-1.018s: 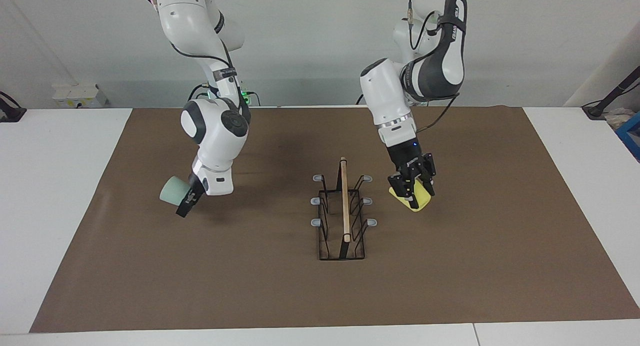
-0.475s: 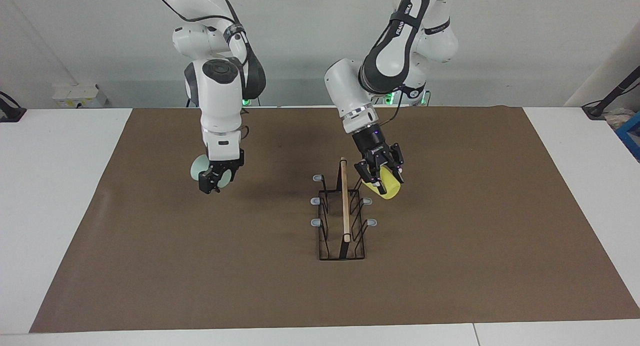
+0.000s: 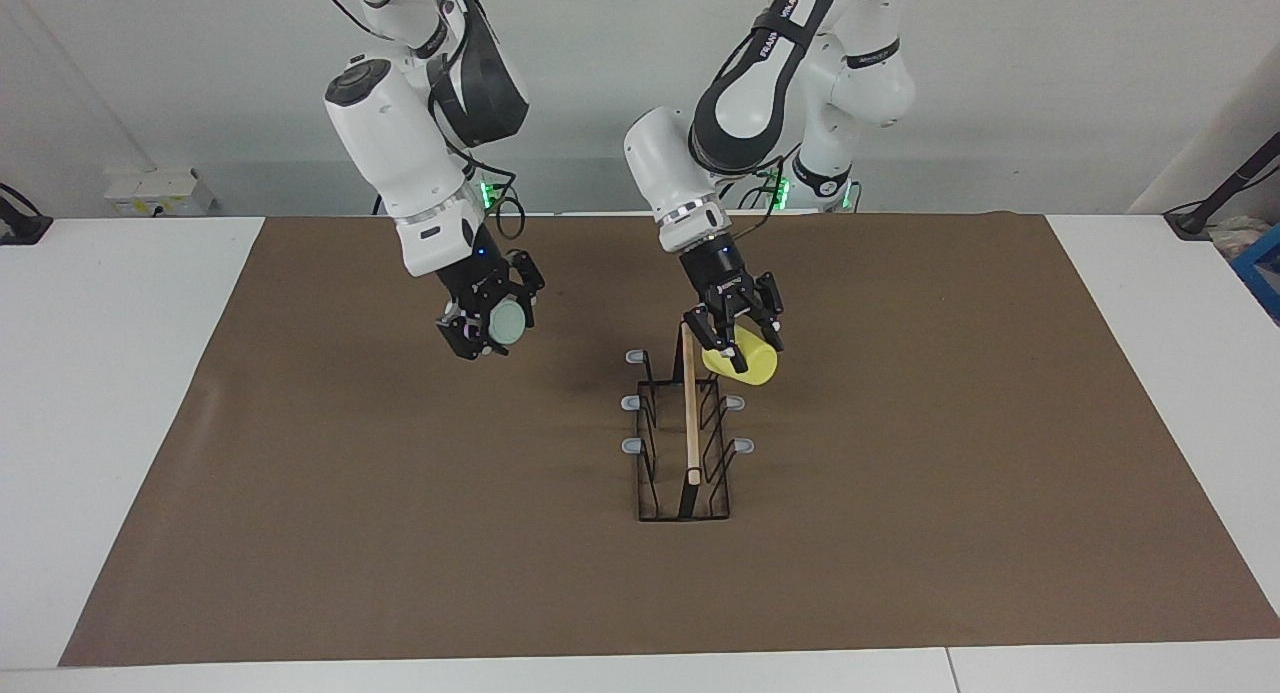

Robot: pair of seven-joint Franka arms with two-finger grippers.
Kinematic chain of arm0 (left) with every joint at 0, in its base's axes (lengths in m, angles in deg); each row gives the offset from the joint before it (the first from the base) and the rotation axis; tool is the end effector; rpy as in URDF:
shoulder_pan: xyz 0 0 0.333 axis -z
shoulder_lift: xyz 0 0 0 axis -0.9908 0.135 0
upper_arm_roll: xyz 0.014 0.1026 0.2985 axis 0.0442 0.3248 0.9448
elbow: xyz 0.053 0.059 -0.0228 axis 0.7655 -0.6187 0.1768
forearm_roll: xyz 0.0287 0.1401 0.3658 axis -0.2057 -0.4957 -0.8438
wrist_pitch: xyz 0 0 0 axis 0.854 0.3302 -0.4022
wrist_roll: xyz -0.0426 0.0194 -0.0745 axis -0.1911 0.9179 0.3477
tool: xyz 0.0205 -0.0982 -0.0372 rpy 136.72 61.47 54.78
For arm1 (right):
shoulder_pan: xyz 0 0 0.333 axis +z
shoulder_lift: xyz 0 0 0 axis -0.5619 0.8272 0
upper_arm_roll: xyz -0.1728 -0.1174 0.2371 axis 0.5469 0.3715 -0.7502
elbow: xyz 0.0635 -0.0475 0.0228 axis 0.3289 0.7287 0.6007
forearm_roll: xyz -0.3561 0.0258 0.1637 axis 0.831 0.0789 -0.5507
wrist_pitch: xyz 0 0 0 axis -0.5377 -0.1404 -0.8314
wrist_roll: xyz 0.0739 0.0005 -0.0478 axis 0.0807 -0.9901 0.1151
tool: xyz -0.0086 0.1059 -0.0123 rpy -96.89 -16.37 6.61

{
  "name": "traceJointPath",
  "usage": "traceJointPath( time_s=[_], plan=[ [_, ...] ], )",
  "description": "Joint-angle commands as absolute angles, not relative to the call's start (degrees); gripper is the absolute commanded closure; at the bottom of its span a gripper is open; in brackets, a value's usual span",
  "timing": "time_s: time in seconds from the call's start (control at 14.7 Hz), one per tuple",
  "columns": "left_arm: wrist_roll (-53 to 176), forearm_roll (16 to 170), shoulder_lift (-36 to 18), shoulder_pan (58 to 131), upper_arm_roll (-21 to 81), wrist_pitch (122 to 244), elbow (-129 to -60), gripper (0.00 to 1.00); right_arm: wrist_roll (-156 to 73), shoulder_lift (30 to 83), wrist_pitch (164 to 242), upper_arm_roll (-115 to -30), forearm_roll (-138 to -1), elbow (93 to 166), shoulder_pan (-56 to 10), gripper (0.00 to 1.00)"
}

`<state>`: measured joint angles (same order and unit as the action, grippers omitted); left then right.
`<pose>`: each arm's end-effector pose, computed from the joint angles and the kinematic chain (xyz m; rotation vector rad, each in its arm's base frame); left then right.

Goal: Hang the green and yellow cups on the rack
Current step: 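Hang the yellow cup on a peg with the left gripper while the right gripper carries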

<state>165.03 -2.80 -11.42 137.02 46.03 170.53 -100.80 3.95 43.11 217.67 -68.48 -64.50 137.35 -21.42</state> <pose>0.4667 -0.3717 0.4136 -2.5131 -0.7619 -1.4609 0.5715 0.1725 0.5031 -2.4973 -1.3129 -0.6228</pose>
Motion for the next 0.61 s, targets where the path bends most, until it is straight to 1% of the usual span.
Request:
traceJointPath(
  time_s=[0.0, 0.07, 0.14, 0.2, 0.27, 0.34, 0.41, 0.48, 0.54],
  plan=[
    [165.28, -1.76, -14.65, 138.84, 46.54, 169.38, -103.68, 0.92, 11.48, 42.1, 218.53, -68.81, -76.53, 137.6, -22.15, 1.0],
    [165.11, -0.71, -14.82, 139.45, 46.54, 169.38, -103.68, 0.84, 14.72, 41.66, 218.53, -68.81, -80.23, 137.77, -22.24, 1.0],
    [165.02, 0.0, -15.09, 139.55, 46.45, 169.38, -103.77, 0.83, 18.41, 41.48, 218.45, -68.81, -84.53, 137.95, -22.67, 1.0],
    [164.93, 1.83, -15.61, 139.55, 46.45, 169.3, -103.86, 0.74, 22.54, 41.39, 218.53, -68.81, -89.97, 138.04, -23.02, 1.0],
    [164.41, 2.98, -16.31, 139.55, 46.45, 169.29, -103.86, 0.49, 26.32, 41.13, 218.53, -68.72, -94.98, 138.12, -23.2, 1.0],
    [163.45, 3.17, -16.67, 139.55, 46.45, 169.29, -103.77, 0.27, 29.14, 40.69, 218.53, -68.63, -98.95, 138.47, -23.38, 1.0],
    [162.65, 3.52, -17.11, 139.46, 46.45, 169.38, -103.77, 0.24, 31.43, 40.43, 218.53, -68.63, -101.95, 139.09, -24.34, 1.0],
    [161.78, 4.65, -17.37, 139.28, 46.45, 169.47, -103.34, 0.19, 33.46, 40.25, 218.62, -68.63, -105.11, 139.18, -24.52, 1.0],
    [159.59, 6.41, -17.37, 139.11, 46.45, 169.47, -102.9, 0.06, 34.69, 40.16, 218.88, -68.63, -108.71, 139.18, -24.52, 1.0]
  ],
)
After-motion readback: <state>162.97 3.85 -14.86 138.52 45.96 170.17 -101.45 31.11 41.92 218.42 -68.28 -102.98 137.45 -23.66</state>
